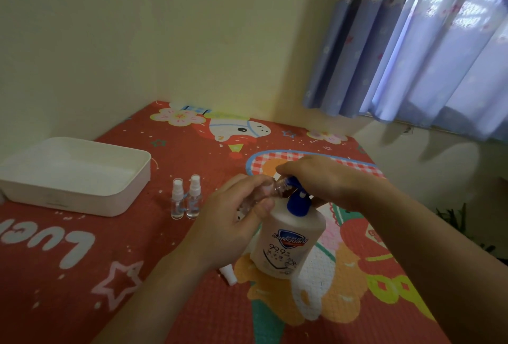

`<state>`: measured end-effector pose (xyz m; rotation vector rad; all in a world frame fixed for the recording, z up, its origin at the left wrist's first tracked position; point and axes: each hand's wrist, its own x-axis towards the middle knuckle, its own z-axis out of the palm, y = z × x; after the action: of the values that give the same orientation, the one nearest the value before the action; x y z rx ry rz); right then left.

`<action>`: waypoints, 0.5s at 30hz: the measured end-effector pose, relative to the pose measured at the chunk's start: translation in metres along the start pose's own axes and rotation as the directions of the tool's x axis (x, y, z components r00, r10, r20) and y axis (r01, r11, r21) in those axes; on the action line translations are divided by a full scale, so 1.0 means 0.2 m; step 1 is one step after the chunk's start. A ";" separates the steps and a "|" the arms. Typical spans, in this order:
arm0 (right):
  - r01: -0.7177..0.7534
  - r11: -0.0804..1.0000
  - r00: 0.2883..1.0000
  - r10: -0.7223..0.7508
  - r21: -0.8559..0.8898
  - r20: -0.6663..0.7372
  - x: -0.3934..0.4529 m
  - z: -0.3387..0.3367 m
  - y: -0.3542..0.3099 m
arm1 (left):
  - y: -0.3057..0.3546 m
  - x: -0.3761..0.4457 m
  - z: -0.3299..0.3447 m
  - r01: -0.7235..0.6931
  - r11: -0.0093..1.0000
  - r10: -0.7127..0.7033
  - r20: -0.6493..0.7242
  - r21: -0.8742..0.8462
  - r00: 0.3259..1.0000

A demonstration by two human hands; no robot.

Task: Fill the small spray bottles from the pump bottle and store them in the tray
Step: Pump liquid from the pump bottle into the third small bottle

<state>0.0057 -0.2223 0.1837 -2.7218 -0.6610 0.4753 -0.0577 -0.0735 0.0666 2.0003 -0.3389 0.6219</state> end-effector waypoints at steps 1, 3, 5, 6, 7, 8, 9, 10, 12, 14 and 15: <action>-0.005 1.000 1.000 0.005 0.005 0.024 0.00 0.00 0.00 | 0.00 0.00 -0.01 -0.002 1.000 0.002 0.003 0.006 1.000; 0.004 0.999 0.999 -0.002 -0.042 0.045 0.01 0.00 0.00 | 0.00 0.01 -0.01 -0.005 1.000 0.005 0.012 -0.003 1.000; 0.035 0.987 0.999 -0.031 -0.156 0.025 0.02 0.01 0.00 | 0.00 0.01 -0.01 -0.002 1.000 0.003 0.017 -0.022 1.000; 0.042 0.977 0.999 -0.042 -0.209 0.007 0.03 0.02 0.00 | 0.00 0.00 -0.01 -0.005 1.000 0.006 0.020 -0.025 1.000; 0.045 0.966 0.999 -0.049 -0.255 -0.009 0.04 0.02 0.01 | 0.00 0.00 -0.01 -0.010 1.000 0.011 0.025 -0.023 1.000; 0.052 0.958 0.998 -0.062 -0.282 -0.024 0.05 0.03 0.01 | 0.00 0.00 -0.01 -0.011 1.000 0.012 0.031 -0.021 0.999; 0.061 0.953 0.996 -0.076 -0.297 -0.039 0.06 0.04 0.02 | -0.01 0.01 -0.01 -0.009 1.000 0.010 0.038 -0.023 0.999; 0.065 0.944 0.995 -0.086 -0.324 -0.051 0.06 0.05 0.02 | -0.02 0.01 -0.01 -0.006 1.000 0.007 0.044 -0.026 0.999; 0.079 0.922 0.992 -0.111 -0.380 -0.065 0.08 0.08 0.04 | -0.02 0.01 -0.02 0.001 0.999 0.001 0.057 -0.034 0.998; 0.094 0.916 0.989 -0.132 -0.391 -0.072 0.09 0.09 0.06 | -0.02 0.01 -0.02 0.007 0.999 -0.004 0.069 -0.045 0.998; 0.097 0.916 0.987 -0.138 -0.390 -0.078 0.10 0.10 0.06 | -0.03 0.01 -0.02 0.006 0.999 -0.003 0.071 -0.049 0.998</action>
<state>0.0200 -0.2195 0.1564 -3.0186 -0.9740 0.1853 -0.0547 -0.0671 0.0657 1.9784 -0.3886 0.5361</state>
